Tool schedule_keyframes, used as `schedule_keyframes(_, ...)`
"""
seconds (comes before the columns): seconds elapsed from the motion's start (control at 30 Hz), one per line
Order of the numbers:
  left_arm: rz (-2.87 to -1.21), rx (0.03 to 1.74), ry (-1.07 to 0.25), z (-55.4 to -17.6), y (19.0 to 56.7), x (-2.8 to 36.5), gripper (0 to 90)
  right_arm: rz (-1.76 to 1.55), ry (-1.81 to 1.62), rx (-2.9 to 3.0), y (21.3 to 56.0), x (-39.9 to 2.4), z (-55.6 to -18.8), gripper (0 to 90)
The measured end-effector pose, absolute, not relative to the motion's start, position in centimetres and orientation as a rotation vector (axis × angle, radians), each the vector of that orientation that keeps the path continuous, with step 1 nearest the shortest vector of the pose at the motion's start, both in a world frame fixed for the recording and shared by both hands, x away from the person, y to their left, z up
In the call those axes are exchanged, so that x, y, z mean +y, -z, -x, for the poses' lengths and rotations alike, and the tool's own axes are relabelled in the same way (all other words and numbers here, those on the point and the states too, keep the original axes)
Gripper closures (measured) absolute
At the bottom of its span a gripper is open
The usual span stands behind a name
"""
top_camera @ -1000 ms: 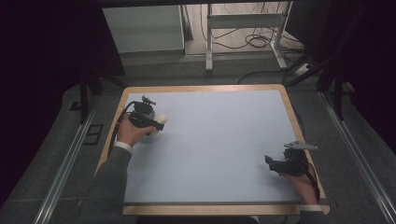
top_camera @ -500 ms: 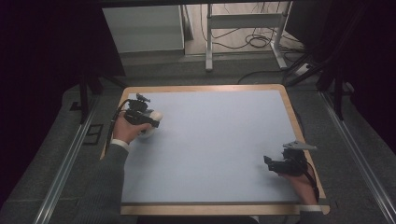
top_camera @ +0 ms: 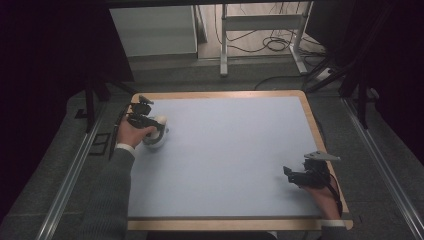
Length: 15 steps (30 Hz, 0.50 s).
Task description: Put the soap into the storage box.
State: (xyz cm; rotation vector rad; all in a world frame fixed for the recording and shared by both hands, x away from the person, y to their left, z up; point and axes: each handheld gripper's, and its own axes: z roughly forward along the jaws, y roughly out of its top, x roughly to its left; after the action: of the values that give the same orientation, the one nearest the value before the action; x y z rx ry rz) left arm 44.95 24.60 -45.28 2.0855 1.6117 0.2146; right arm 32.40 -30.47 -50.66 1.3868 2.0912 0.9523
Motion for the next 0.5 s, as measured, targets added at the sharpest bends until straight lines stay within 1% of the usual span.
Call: schedule_keyframes(0.5, -2.078, 1.693, -0.217, -45.6, 46.9, 25.2, 49.4, -1.389, -0.950, 2.092, 50.7, -30.6, -32.4, 11.5)
